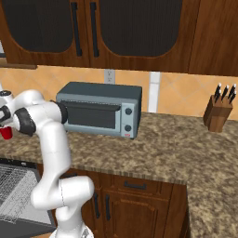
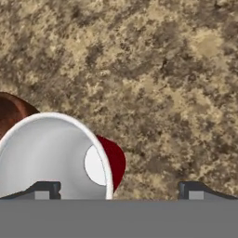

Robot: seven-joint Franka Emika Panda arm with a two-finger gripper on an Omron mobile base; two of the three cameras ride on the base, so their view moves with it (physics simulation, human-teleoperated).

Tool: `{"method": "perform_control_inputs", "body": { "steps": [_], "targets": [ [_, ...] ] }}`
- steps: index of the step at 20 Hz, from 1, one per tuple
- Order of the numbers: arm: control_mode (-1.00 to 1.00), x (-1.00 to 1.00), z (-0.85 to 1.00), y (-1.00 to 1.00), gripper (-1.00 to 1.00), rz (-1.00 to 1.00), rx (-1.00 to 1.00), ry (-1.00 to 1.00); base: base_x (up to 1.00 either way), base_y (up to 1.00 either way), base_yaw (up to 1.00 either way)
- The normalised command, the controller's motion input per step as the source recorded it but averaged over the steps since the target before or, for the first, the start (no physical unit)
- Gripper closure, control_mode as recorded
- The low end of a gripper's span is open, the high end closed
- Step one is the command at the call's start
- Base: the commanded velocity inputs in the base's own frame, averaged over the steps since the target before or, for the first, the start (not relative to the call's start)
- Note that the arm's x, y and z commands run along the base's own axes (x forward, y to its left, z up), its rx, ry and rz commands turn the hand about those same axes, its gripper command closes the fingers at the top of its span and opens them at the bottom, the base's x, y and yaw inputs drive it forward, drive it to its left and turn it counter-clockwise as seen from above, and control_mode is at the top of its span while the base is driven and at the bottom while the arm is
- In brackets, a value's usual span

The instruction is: Pick up the cup and bowl from the counter, place them in the dishwasher, and close the dishwasher door.

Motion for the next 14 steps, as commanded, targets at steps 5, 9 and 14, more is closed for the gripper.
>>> {"method": "perform_control_inputs", "body": {
  "steps": [5,9,14],
  "targets": [
    [-1.0,0.0,-0.27,0.0,-1.0,0.0,0.0,0.0,0.0,0.0,0.0],
    [-1.0,0.0,0.0,0.0,1.0,0.0,0.0,0.0,0.0,0.0,0.0],
    [-1.0,0.0,0.0,0.0,1.0,0.0,0.0,0.0,0.0,0.0,0.0]
  ]
}}
